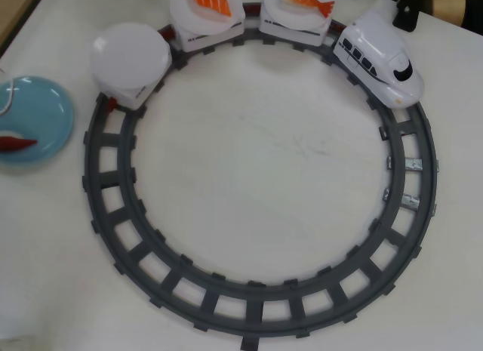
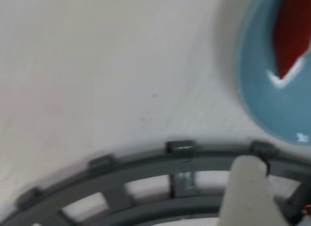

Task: Pick up the sushi from the Shinkansen and put it on the blue dish

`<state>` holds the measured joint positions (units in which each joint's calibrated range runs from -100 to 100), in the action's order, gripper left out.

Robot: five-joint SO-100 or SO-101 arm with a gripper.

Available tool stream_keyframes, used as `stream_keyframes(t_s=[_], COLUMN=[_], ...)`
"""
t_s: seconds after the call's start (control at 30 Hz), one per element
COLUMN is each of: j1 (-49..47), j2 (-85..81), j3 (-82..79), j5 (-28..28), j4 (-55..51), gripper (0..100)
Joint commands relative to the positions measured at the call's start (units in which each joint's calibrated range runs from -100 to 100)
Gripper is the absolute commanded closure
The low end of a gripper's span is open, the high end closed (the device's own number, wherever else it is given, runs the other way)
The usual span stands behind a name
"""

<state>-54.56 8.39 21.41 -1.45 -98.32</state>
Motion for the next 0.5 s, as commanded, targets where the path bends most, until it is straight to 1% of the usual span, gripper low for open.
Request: stream_keyframes(t_s=[0.0, 0.17, 0.4, 0.47], j1=[0.77, 0.77, 0.68, 0.33], j2=[-10.18, -21.13, -37.05, -40.87], j3=[-6.17, -18.7, -43.5, -50.44], j5=[1.08, 1.19, 1.29, 2.23], j4=[-0.07, 7.24, 17.6, 20.82], gripper=[72, 72, 72, 72])
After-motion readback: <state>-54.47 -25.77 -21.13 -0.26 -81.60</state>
